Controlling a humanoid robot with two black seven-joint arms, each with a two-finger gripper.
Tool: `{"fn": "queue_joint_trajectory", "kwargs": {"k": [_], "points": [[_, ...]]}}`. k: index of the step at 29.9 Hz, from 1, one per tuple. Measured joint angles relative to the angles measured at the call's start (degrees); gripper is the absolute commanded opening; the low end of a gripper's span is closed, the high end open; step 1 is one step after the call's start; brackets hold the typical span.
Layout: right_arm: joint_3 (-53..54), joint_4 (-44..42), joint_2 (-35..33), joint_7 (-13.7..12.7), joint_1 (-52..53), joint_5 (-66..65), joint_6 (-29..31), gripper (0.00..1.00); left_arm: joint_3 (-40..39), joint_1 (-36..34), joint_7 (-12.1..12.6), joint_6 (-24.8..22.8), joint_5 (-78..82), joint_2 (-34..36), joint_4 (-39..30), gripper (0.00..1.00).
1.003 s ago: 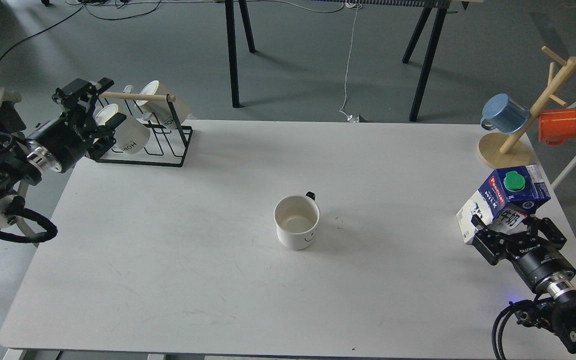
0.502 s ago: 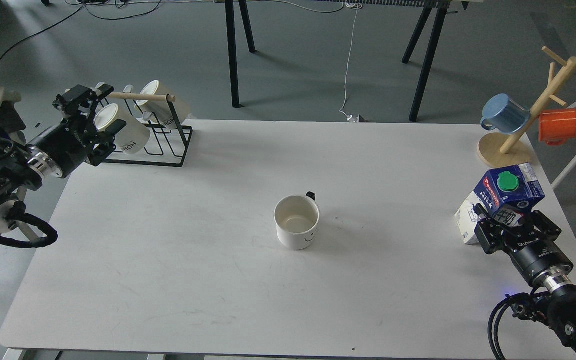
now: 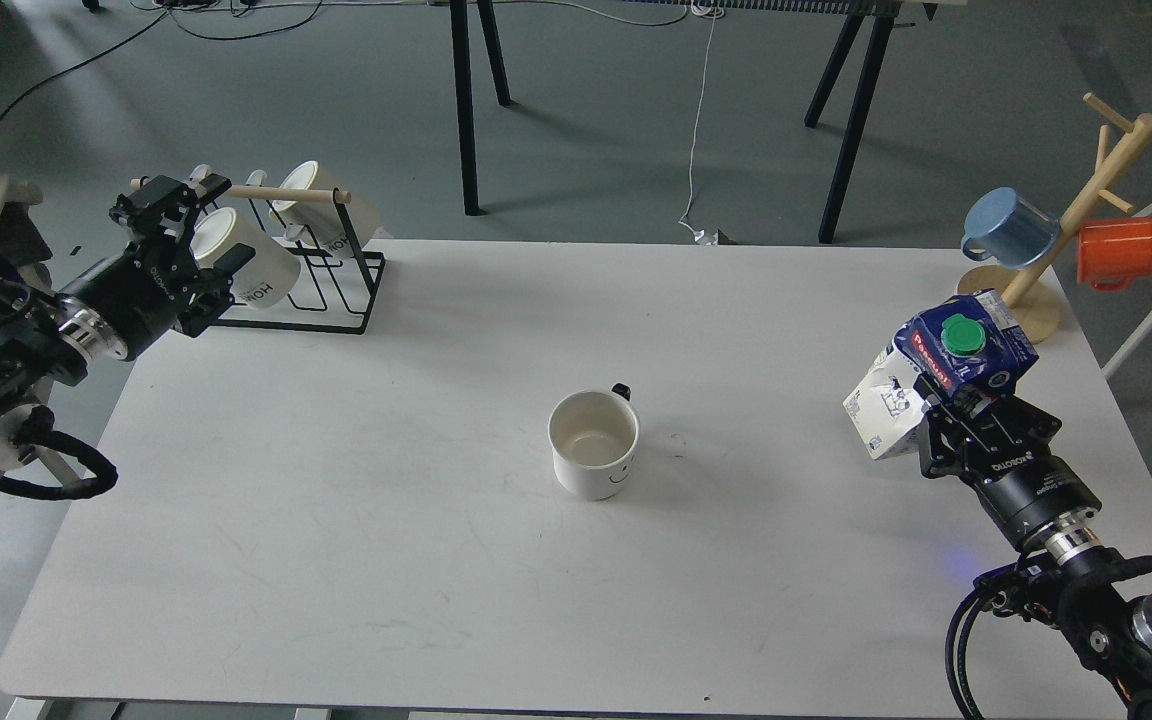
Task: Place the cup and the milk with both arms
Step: 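Carry the milk carton with the right gripper beside the white mug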
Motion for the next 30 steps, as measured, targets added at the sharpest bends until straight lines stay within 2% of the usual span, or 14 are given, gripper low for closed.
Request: {"fn": "queue_joint_trajectory", "kwargs": {"k": [8,19,25,28,29,30], "points": [[-5.91,0.39,5.21,0.07,3.01,-5.95,0.00,0.21,0.01,0.00,0.00,0.00,0.22,0.04,0.00,0.86],[-8.67,-2.49,11.06,0.08,5.57,-12.93,0.00,0.21,0.10,0.95,0.00,0.00,0.26,0.10,0.00,0.86],[-9.47,-3.23,12.46,0.08,5.62,-14.71,0.00,0.25,0.10,0.97,0.00,0.00,0.26,0.10,0.00,0.86],[-9.64,-3.24,12.74,0.09,5.62,-15.10,0.00,0.37,0.10,0.97,0.00,0.00,0.26,0.05,0.00,0.86],[-9.65,-3.24,12.77,0.09,5.62,-15.13,0.00,0.46,0.10,0.97,0.00,0.00,0.26,0.05,0.00,0.86],[-9.65,-3.24,12.78,0.10,5.62,-15.14,0.00,0.61,0.10,0.97,0.00,0.00,0.26,0.05,0.00,0.86]]}}
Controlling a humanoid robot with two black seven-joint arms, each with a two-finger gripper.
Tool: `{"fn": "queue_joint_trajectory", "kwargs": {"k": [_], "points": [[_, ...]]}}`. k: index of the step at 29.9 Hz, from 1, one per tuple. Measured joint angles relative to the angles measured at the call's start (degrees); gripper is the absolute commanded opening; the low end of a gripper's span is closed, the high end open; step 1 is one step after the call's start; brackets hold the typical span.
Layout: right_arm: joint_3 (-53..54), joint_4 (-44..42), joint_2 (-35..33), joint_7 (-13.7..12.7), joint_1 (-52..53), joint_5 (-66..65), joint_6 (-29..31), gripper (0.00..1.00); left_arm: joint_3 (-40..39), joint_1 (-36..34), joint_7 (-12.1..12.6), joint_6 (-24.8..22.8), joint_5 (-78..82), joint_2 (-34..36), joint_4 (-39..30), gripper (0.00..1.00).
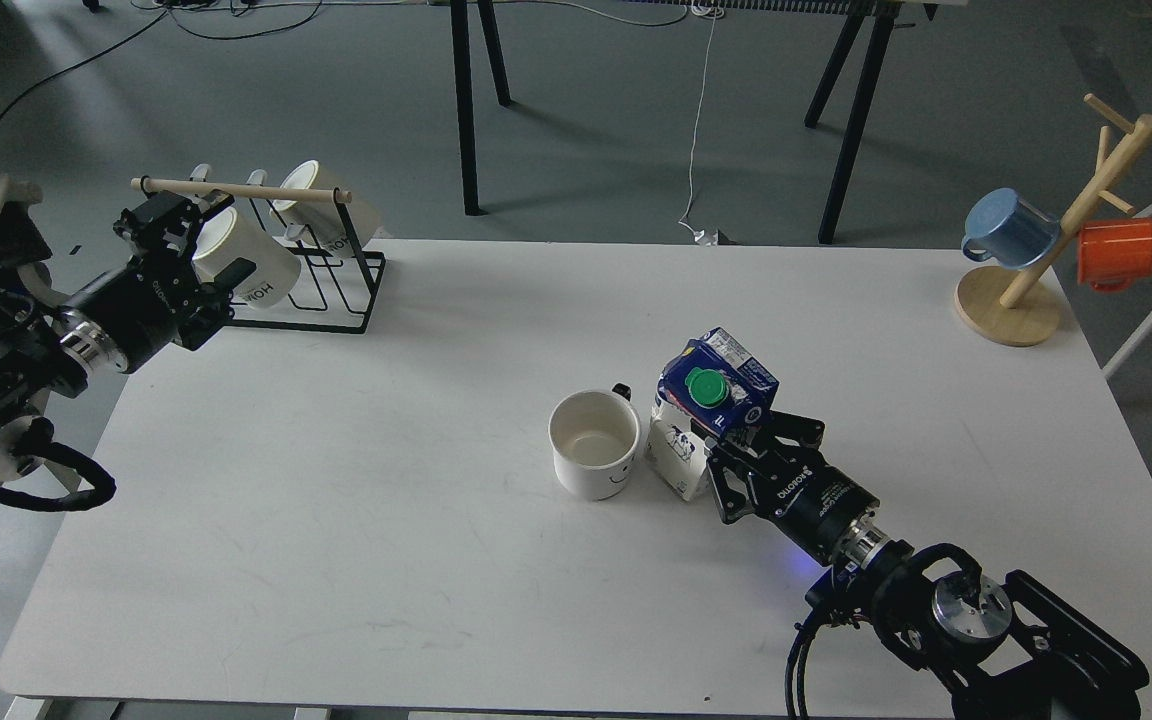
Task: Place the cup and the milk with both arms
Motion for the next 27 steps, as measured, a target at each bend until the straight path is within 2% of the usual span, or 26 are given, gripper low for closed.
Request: {"fn": "queue_joint_trajectory", "kwargs": {"k": [1,3,15,21,27], "points": [[0.00,0.00,0.00,0.02,0.00,-0.01,0.00,0.72,0.00,0.00,0.00,0.00,0.00,0.00,0.00,0.86],[-0.03,0.00,0.01,0.03,-0.07,-0.06,0.00,1.00,0.00,0.00,0.00,0.00,0.00,0.01,0.00,0.86],[1.32,4.06,-2.37,-0.20,-3.24,0.22,0.00,0.99,0.00,0.00,0.00,0.00,0.00,0.10,0.00,0.86],[3.32,10.09,-6.41,-0.19,-8.56,0.26,0.00,0.99,0.00,-0.01,0.00,0.00,0.00,0.10,0.00,0.86],[10.07,19.54,-12.80,-0.26,-18.33,0.47,0.00,0.99,0.00,-0.02,0.00,0.00,-0.01,0.10,0.00,0.86]]}}
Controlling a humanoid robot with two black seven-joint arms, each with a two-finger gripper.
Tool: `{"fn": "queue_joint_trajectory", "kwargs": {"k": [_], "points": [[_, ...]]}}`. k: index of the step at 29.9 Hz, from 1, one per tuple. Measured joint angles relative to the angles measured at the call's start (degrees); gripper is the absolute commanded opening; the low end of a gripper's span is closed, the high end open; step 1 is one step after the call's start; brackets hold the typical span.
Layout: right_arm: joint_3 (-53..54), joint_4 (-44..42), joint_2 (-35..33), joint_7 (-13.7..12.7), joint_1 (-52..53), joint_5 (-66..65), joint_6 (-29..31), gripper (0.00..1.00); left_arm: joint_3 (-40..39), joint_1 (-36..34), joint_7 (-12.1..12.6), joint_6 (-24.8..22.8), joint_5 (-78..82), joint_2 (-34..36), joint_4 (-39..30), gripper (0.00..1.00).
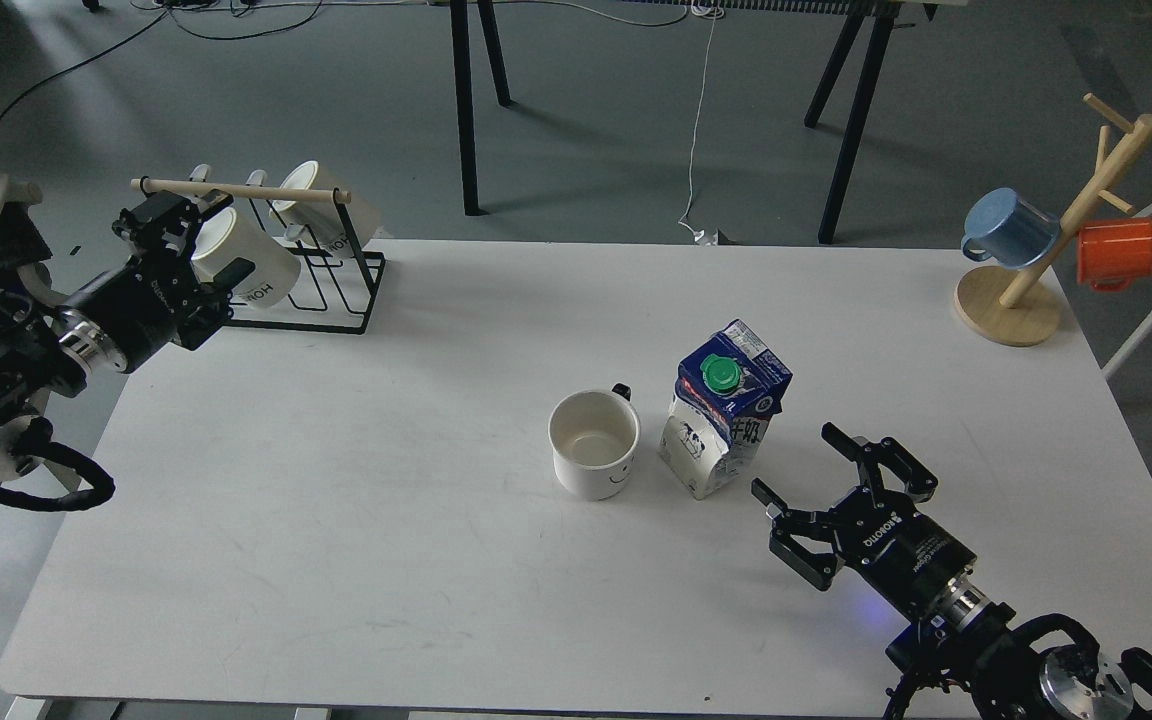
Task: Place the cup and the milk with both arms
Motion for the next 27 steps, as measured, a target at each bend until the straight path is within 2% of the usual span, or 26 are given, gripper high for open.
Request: {"fn": "queue_joint_trajectory", "kwargs": {"k": [6,9,12,19,27], "points": [[8.74,3.67,-7.80,-0.18,-6.35,0.43,0.00,0.99,0.00,0.00,0.00,0.00,0.00,-0.12,0.00,0.86],[14.95,1.29,-9.97,-0.08,-5.68,0.77,0.00,0.99,-0.05,0.00,0.00,0.00,-0.03,-0.20,-0.01,0.86],[18.94,-4.29,-11.63,-0.06,-0.01,0.79,0.00,0.99,-0.09,0.12,0.00,0.00,-0.08,-0.25,-0.13,0.86],[16.54,-17.70,-14.93,-0.20,15.27,0.59,0.00,0.99,-0.18,0.55,0.00,0.00,-0.18,-0.25,-0.26,0.86],[13.85,-21.93,-11.86,0.06,20.04,0.49,0.00,0.99,-0.58,0.80,0.00,0.00,-0.27,-0.25,-0.33,0.87]]}}
